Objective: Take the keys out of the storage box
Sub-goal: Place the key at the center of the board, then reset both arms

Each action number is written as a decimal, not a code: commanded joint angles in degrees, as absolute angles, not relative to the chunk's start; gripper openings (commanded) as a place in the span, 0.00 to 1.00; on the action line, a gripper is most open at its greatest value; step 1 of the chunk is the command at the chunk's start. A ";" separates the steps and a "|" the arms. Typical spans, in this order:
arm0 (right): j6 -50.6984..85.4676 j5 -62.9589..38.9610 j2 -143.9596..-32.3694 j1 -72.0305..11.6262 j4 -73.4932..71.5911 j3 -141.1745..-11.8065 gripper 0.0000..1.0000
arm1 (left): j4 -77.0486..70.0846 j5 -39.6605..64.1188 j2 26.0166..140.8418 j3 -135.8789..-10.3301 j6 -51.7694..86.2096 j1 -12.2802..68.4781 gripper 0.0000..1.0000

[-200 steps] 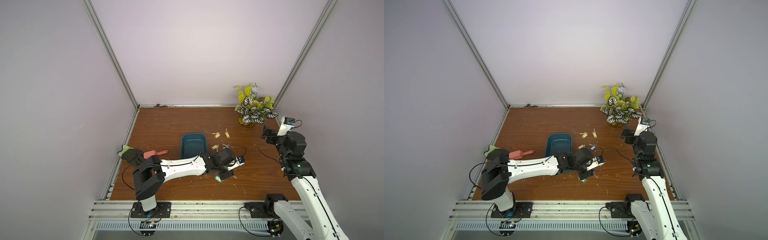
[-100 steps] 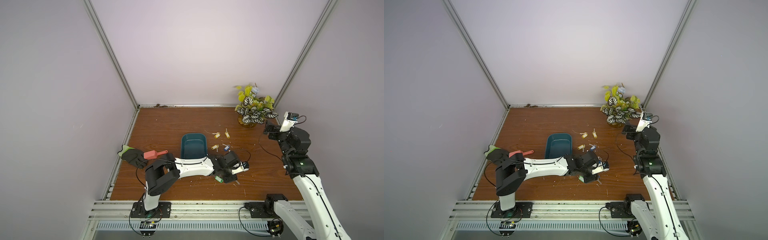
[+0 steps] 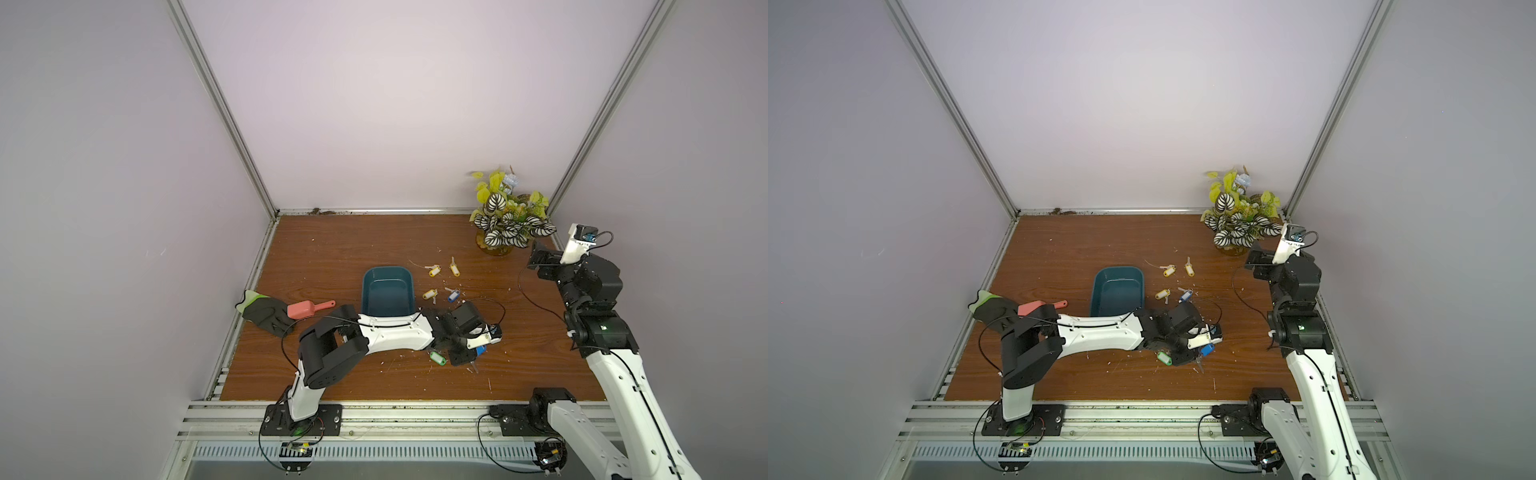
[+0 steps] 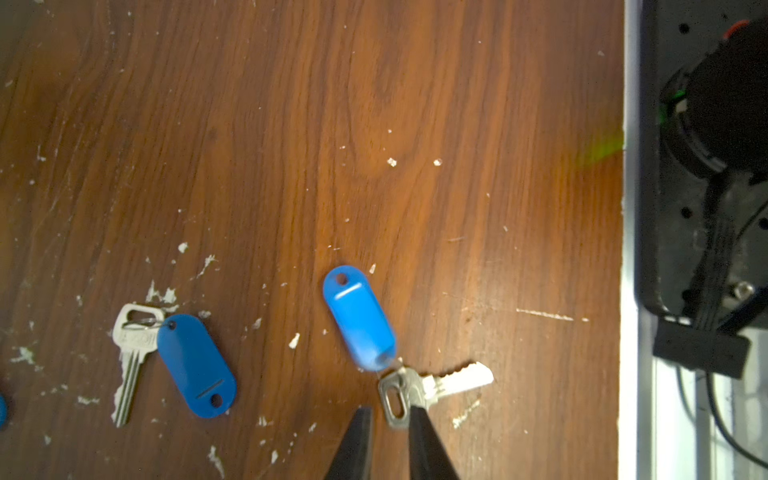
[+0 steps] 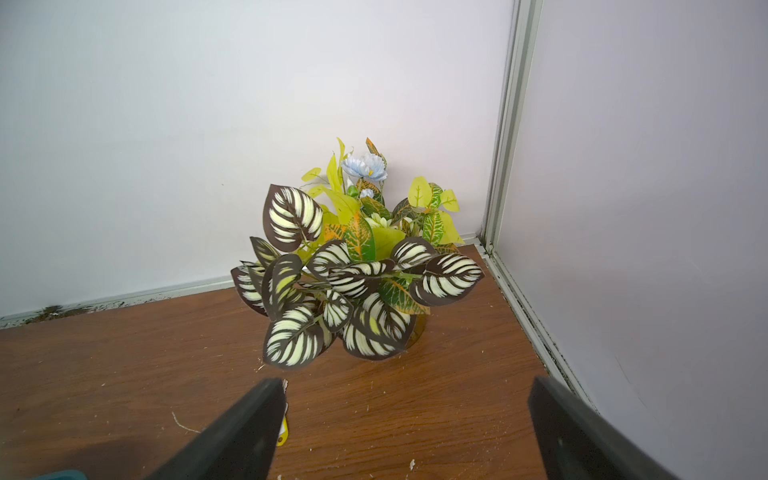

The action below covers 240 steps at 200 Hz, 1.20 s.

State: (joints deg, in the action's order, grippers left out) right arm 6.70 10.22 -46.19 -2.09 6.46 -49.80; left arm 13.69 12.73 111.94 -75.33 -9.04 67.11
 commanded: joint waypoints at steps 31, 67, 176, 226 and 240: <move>6.23 10.67 -45.44 -1.52 4.82 -49.87 0.99 | 12.40 10.08 107.78 -75.50 -8.83 67.58 0.37; 6.42 9.71 -44.89 -1.41 4.83 -49.96 0.99 | 10.07 6.94 100.69 -73.79 -5.63 63.86 0.53; 8.39 14.44 -38.66 -1.32 -3.55 -36.02 0.99 | -11.99 8.43 69.56 -49.11 18.12 26.50 0.94; 8.47 20.71 -37.11 -1.32 -14.56 -20.57 0.99 | -13.43 2.97 62.53 -38.67 22.41 10.40 0.98; 9.29 20.42 -38.14 -1.32 -19.27 -16.25 0.99 | -14.24 -1.54 61.88 -36.39 22.00 9.18 0.98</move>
State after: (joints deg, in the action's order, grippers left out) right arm 7.81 17.19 -37.34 -1.45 -8.27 -21.04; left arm -11.31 4.49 63.22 -39.35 19.88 11.70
